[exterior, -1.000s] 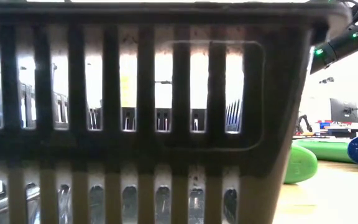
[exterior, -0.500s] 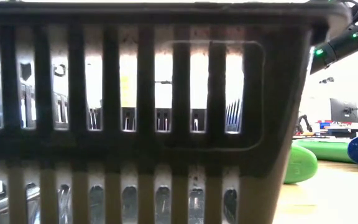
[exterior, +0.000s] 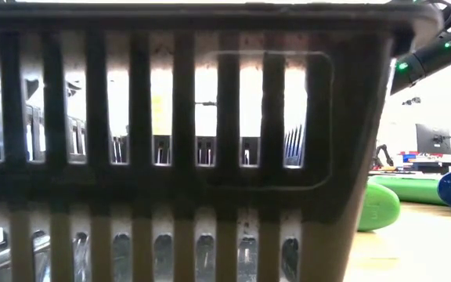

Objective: Pick & Place Travel size toiletries
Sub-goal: Put the bottom black hairbrush into the bottom black basket

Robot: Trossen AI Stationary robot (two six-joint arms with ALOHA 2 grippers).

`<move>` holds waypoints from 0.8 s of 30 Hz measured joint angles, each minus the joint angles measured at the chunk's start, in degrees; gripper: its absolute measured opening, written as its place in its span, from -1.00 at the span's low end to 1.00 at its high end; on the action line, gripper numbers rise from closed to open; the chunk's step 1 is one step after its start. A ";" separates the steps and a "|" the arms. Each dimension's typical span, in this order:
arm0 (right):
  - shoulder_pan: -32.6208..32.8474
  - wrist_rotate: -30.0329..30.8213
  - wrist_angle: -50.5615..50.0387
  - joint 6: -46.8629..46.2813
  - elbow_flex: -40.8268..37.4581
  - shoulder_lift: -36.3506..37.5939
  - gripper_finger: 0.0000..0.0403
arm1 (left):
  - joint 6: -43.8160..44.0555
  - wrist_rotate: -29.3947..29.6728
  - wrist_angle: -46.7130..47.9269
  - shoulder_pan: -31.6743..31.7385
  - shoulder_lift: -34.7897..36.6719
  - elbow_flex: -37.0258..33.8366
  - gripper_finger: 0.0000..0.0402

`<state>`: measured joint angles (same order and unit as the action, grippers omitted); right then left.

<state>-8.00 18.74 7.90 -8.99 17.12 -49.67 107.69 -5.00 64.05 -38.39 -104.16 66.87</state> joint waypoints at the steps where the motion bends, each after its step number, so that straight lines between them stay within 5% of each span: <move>1: -0.01 -0.50 0.00 0.00 0.00 0.00 -0.99 | 0.44 0.01 0.00 0.00 0.00 0.00 -0.18; 15: 0.01 -0.90 0.00 -0.02 0.00 0.00 -0.99 | 0.80 0.03 -2.10 0.00 0.00 0.02 -0.94; 24: 0.01 -0.90 0.01 0.00 0.00 -0.02 -0.99 | -0.97 0.05 -1.94 0.04 0.00 1.52 -0.99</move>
<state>-7.99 17.85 7.91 -8.99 17.12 -49.69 106.72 -4.95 62.11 -38.35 -104.16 68.39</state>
